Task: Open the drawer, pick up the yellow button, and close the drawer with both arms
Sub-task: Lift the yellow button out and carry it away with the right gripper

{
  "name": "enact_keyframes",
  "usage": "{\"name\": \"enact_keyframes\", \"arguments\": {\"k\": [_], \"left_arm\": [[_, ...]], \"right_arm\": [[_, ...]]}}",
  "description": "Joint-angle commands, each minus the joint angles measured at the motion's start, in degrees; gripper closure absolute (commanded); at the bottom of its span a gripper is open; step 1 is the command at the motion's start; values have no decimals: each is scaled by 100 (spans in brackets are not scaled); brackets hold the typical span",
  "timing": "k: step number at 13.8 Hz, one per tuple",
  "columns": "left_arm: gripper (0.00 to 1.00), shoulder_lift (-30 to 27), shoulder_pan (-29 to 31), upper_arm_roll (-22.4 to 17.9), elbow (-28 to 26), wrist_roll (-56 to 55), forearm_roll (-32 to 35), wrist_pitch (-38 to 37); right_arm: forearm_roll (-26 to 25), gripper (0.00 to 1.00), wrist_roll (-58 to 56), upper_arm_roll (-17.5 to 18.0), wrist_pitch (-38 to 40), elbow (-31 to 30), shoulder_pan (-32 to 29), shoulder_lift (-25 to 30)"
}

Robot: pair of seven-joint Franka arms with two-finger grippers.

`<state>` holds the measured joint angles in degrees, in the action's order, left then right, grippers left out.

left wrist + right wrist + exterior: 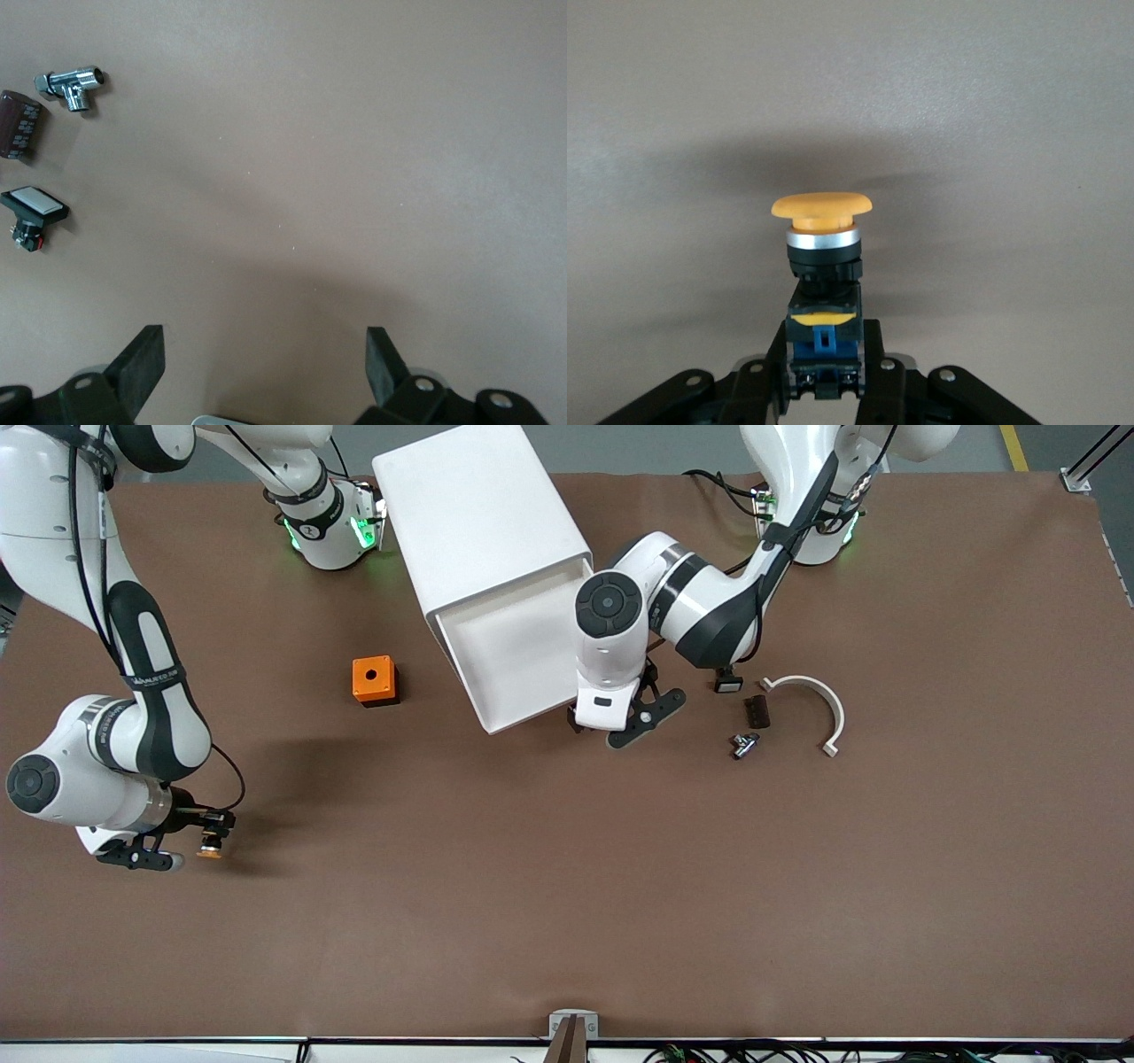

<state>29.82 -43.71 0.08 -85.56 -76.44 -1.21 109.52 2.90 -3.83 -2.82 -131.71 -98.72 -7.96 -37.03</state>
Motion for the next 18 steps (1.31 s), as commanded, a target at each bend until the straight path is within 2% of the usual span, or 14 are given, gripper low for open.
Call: {"name": "enact_keyframes", "arguments": {"k": [1,6,7,8,9,10,16,18], "left_arm": [[0,-169,-6,36,-40,-90,-72,-124],[0,-169,-6,115,22,-28,-196,-116],[0,-169,-14,115,22,-28,-196,-116],[0,-169,-15,141,22,-28,-196,-116],[0,-161,-6,193,13,-28,-196,-116],[0,-169,-14,202,21,-20,-187,-116],[0,-152,-15,492,4,-11,-205,-116],[0,-143,-15,615,4,-11,-213,-116]], "right_arm": [[-88,100,-39,123,-302,-209,-109,3],[-80,100,-373,132,-399,-201,-127,-76],[-80,96,-373,132,-399,-201,-135,-85],[-80,67,-364,132,-399,-192,-144,-111],[-71,13,-364,132,-399,-192,-153,-120],[-62,0,-364,132,-391,-192,-144,-120],[-71,0,-355,158,-251,-113,-83,90],[-71,0,-277,185,318,-104,13,467]]}}
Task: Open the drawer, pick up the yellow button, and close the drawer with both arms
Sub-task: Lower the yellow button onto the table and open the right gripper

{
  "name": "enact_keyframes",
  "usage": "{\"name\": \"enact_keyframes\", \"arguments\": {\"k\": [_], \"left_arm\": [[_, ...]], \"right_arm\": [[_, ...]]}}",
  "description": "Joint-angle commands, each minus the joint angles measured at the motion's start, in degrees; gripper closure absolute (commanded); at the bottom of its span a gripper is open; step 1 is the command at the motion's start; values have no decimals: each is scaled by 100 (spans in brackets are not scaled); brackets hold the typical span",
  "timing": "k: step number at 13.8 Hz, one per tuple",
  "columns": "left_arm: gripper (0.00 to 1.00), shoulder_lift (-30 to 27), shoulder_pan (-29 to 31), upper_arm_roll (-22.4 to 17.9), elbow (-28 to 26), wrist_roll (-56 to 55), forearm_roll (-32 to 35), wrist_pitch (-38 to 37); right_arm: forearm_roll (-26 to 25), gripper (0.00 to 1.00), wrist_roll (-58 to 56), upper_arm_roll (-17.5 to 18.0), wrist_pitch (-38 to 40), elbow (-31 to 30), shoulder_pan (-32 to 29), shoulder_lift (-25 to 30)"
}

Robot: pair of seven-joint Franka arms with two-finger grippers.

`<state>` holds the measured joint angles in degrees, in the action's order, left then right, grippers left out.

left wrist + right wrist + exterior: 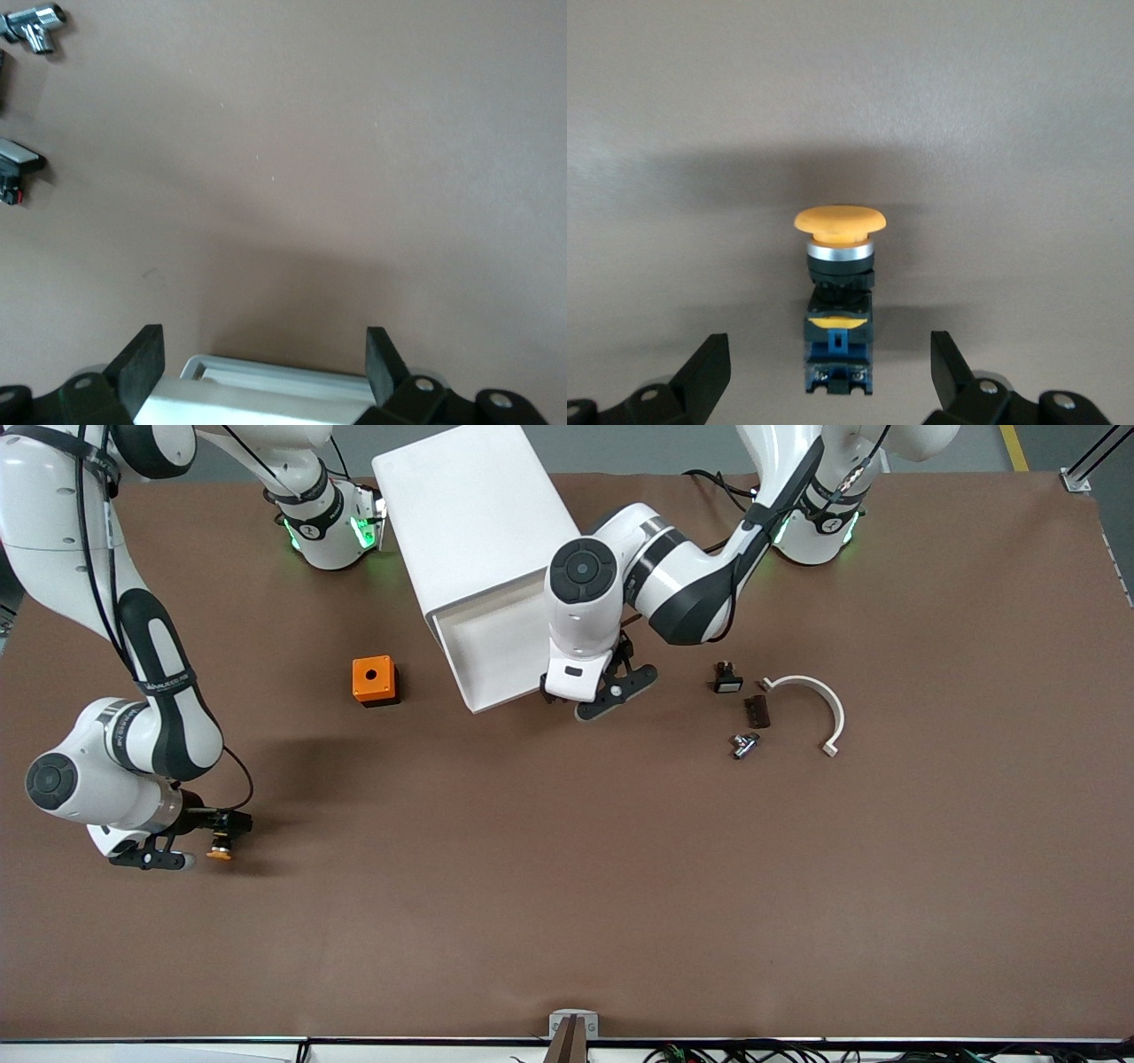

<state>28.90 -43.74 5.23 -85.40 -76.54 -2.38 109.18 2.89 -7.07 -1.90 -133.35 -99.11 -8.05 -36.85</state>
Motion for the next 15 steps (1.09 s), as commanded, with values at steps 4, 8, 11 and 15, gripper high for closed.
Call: {"name": "enact_keyframes", "arguments": {"k": [4,8,11,15], "left_arm": [[0,-42,-12,276,-20,-2,-280,-81],[0,-42,-29,303,-29,-2,-526,-81],[0,-25,-38,452,-55,16,-587,-81],[0,2,-38,558,-73,25,-895,-81]], "right_arm": [[-77,0,539,76,1758,102,425,1292],[-86,0,1057,84,2786,102,751,2154],[-78,0,1112,84,3279,155,910,2629],[-86,0,1033,76,3833,400,901,2981]]}}
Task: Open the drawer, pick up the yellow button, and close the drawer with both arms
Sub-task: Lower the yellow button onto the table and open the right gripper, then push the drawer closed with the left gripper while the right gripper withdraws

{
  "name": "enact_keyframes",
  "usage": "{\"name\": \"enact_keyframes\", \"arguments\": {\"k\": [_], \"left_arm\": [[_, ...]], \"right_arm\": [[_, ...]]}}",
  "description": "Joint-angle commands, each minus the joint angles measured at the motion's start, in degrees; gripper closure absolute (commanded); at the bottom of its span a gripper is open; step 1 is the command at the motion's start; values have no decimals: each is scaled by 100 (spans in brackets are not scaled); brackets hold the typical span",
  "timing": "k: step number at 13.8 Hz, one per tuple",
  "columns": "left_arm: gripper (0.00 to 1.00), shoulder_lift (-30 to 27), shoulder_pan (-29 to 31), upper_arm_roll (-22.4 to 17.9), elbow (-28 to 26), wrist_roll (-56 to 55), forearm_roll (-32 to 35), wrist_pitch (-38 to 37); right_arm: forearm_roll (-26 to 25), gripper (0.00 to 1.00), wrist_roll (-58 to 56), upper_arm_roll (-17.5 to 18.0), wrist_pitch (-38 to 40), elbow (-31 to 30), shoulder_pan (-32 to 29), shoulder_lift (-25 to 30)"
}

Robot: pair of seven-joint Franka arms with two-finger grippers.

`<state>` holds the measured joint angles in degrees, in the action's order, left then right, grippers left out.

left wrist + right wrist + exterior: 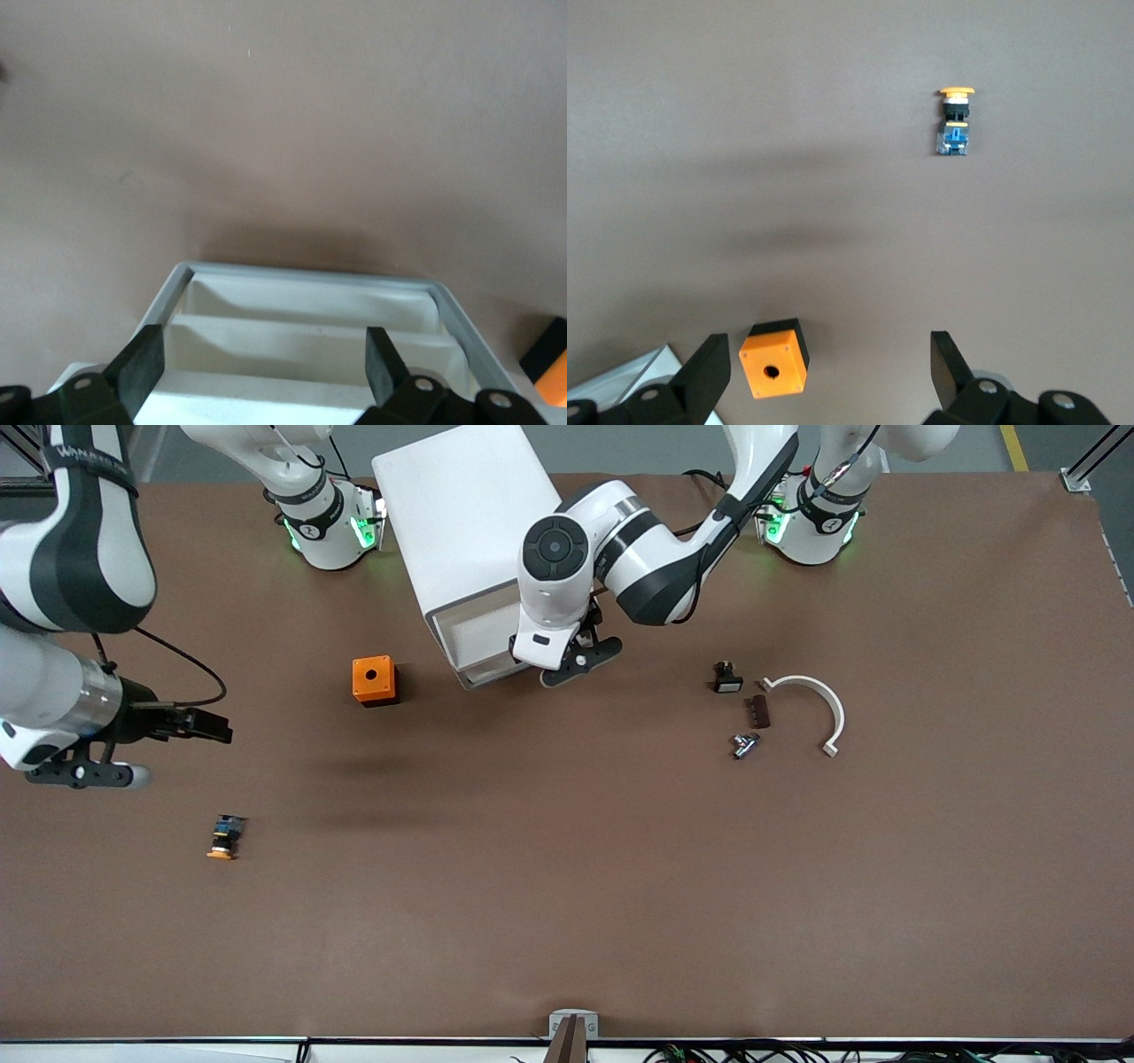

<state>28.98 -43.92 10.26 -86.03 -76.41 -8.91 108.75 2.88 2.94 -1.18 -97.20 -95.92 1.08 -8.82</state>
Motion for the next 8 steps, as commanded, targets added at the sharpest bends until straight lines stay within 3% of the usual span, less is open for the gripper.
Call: {"name": "enact_keyframes", "arguments": {"k": [1,8], "left_arm": [[0,-7,-29,55,-45,12,-303,-38],[0,-16,-20,169,-203,3,-734,-38]], "right_arm": [[-94,0,-38,-5,323,169,-20,187],[-165,0,-189,-32,615,556,-169,135]]}}
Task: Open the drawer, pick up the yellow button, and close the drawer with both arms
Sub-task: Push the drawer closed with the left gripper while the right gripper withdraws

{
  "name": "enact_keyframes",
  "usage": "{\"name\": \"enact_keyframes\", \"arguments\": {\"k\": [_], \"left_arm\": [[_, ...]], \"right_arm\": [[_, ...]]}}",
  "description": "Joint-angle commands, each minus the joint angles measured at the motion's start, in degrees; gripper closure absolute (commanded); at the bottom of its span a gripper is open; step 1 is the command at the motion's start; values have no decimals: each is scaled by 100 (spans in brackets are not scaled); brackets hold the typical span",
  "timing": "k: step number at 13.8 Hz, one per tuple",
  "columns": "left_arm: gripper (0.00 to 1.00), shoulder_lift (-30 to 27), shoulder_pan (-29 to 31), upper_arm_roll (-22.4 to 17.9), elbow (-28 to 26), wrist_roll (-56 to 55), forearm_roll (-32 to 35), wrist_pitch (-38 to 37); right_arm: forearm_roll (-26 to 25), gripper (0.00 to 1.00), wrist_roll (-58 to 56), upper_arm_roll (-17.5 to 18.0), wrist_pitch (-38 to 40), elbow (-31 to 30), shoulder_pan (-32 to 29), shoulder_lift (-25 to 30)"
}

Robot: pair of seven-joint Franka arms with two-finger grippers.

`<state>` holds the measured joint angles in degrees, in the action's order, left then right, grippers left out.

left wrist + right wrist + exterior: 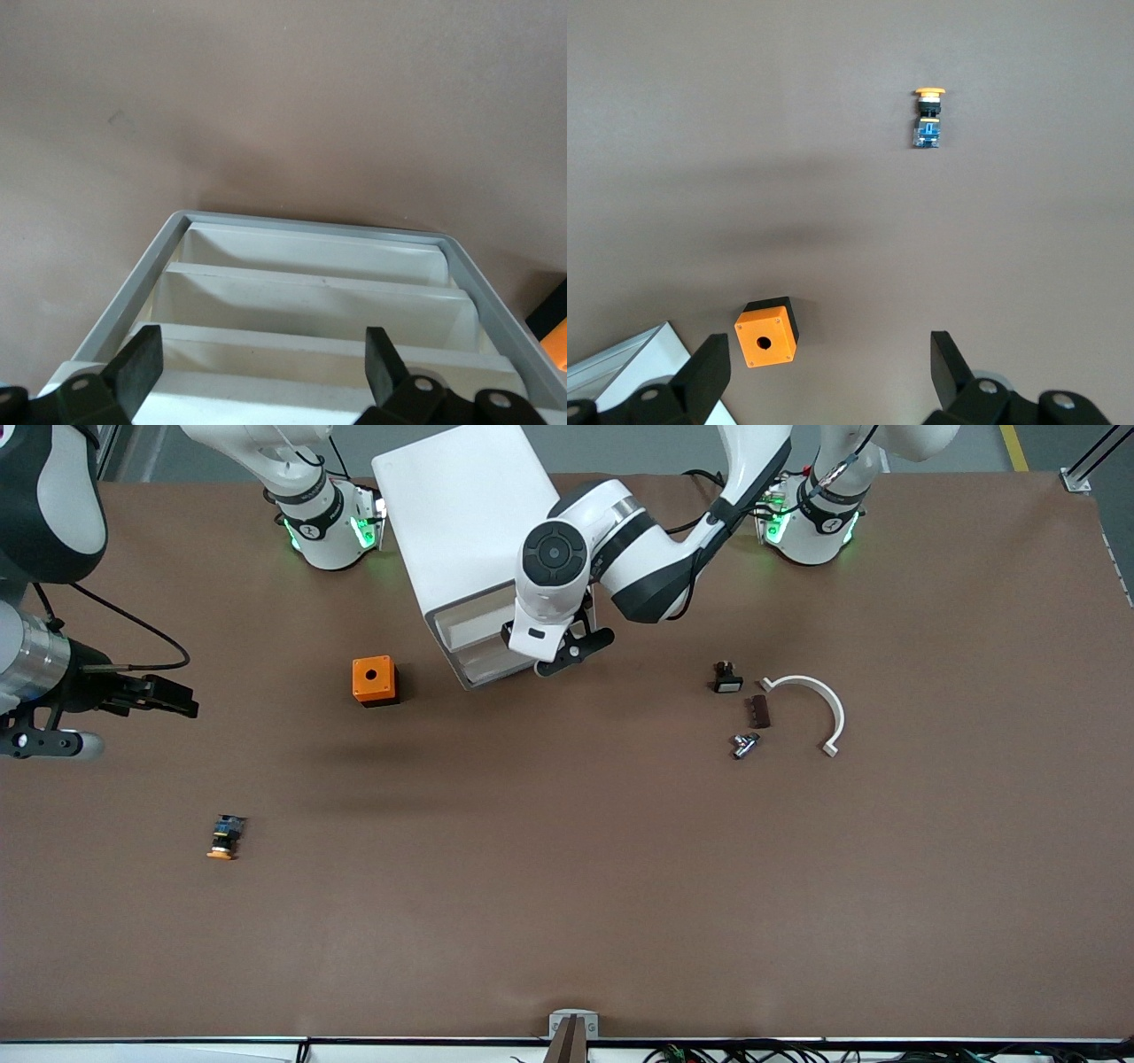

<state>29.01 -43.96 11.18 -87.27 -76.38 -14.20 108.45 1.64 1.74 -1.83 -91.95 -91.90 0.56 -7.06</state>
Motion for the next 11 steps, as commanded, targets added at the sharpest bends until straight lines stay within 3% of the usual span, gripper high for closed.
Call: {"name": "enact_keyframes", "arguments": {"k": [1,5,11], "left_arm": [[0,-19,-17,129,-88,0,-293,-8],[0,-10,-17,147,-97,0,-724,-8],[0,-10,-25,165,-185,0,-812,-8]], "right_arm": [[-41,0,-51,34,98,225,-118,-50],[-58,0,-77,34,186,243,-135,-50],[-173,0,-42,34,387,699,-223,-50]]}}
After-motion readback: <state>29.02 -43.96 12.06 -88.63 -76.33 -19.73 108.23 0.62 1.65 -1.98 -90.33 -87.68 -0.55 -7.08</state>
